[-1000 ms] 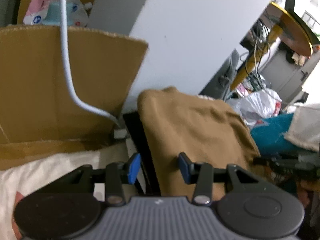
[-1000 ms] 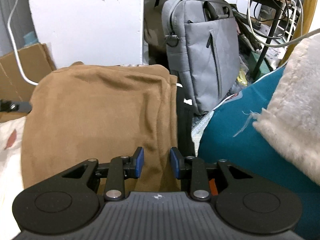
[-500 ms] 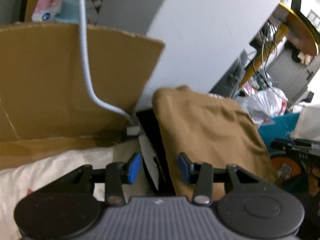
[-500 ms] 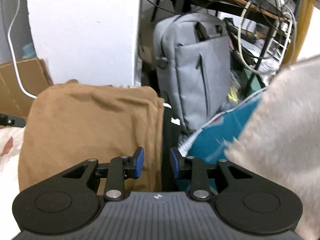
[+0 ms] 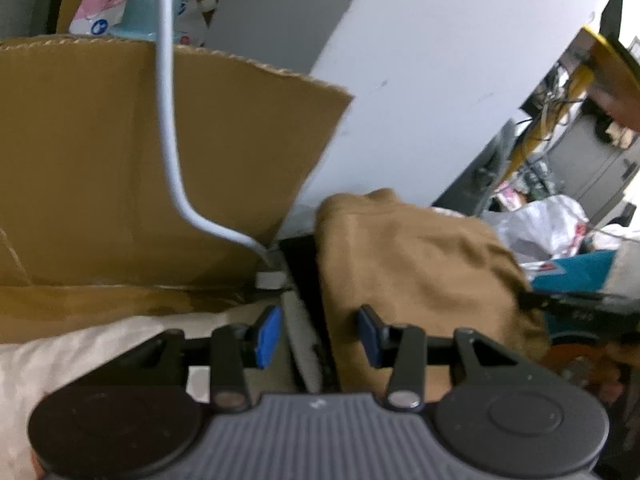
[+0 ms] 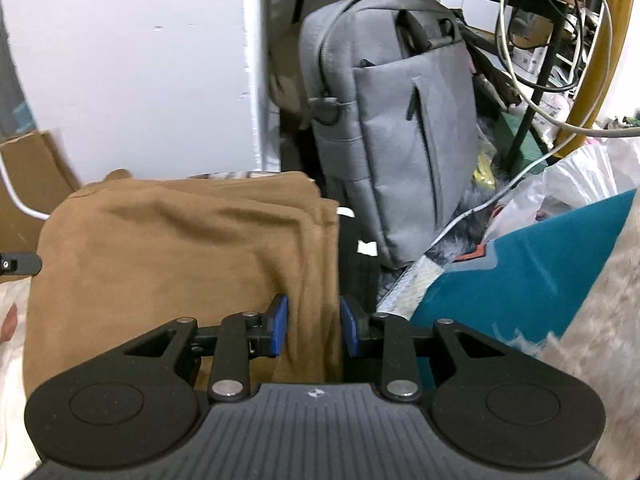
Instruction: Fold clothes
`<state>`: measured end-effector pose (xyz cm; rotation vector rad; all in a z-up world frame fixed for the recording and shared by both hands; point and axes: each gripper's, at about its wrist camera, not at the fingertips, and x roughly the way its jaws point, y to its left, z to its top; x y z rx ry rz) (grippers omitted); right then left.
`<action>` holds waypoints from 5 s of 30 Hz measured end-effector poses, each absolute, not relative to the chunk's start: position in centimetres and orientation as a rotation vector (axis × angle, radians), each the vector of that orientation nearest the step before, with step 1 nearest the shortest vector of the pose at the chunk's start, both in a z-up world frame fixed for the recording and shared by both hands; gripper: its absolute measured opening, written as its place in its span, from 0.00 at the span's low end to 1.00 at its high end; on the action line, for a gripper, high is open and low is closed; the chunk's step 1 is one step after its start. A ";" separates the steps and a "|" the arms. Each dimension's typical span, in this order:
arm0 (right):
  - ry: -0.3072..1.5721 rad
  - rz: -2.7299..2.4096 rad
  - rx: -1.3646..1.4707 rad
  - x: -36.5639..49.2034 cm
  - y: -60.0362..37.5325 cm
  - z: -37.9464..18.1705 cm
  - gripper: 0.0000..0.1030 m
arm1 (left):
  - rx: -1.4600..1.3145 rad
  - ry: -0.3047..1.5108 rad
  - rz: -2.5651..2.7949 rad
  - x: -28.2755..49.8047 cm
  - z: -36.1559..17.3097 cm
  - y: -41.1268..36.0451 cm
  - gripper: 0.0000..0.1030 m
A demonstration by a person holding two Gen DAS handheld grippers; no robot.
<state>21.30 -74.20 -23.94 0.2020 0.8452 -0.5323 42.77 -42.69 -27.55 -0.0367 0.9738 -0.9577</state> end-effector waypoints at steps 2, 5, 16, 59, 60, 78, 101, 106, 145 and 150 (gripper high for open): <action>0.836 -0.537 0.192 21.1 -74.1 -23.7 0.31 | -0.030 0.964 -0.919 43.0 -27.4 -42.4 0.43; 0.811 -0.553 0.179 20.6 -73.8 -23.0 0.31 | -0.045 0.960 -0.880 43.6 -27.1 -41.7 0.43; 0.800 -0.490 0.165 19.1 -71.5 -20.5 0.32 | -0.047 0.950 -0.952 41.5 -25.0 -42.4 0.43; 1.056 -0.408 0.242 7.1 -66.5 -27.6 0.32 | 0.228 1.260 -1.178 28.9 -33.4 -38.2 0.43; 1.052 -0.406 0.247 7.0 -66.5 -27.4 0.32 | 0.212 1.278 -1.159 28.8 -33.1 -37.7 0.43; 0.943 -0.323 0.285 4.1 -63.5 -22.0 0.59 | 0.258 1.226 -0.986 23.1 -22.3 -32.6 0.47; 0.764 -0.203 0.184 -0.9 -54.6 -10.7 1.00 | 0.272 1.007 -0.837 13.0 -8.5 -27.2 0.86; 0.728 -0.178 0.173 -2.1 -52.5 -8.8 1.00 | 0.246 0.959 -0.794 11.2 -6.4 -25.9 0.96; 0.607 -0.229 0.129 -3.7 -42.8 -4.0 1.00 | 0.252 0.840 -0.667 11.0 -2.1 -13.0 1.00; 0.604 -0.268 0.107 -4.3 -40.7 -3.7 1.00 | 0.288 0.787 -0.663 10.5 -1.8 -11.4 1.00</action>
